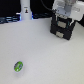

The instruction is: Open the kcup holder, insert the kcup into the holder, and close the kcup holder

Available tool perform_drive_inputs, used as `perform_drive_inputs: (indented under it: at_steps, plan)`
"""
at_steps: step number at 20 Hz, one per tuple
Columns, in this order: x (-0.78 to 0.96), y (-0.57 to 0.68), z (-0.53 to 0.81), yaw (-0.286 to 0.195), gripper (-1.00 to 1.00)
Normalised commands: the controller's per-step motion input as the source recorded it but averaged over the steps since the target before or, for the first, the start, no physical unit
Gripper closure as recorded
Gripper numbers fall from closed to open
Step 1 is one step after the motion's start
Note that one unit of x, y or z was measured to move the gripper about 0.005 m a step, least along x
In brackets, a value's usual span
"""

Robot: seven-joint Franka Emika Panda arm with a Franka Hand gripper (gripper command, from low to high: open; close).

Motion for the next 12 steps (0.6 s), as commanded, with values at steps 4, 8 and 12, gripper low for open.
perform_drive_inputs:
  at_steps: [4, 8, 12]
  plan:
    - [0.00, 0.00, 0.00, 0.000, 1.00]
    - [0.15, -0.12, 0.00, -0.006, 1.00]
    - [0.86, -0.27, 0.21, -0.046, 1.00]
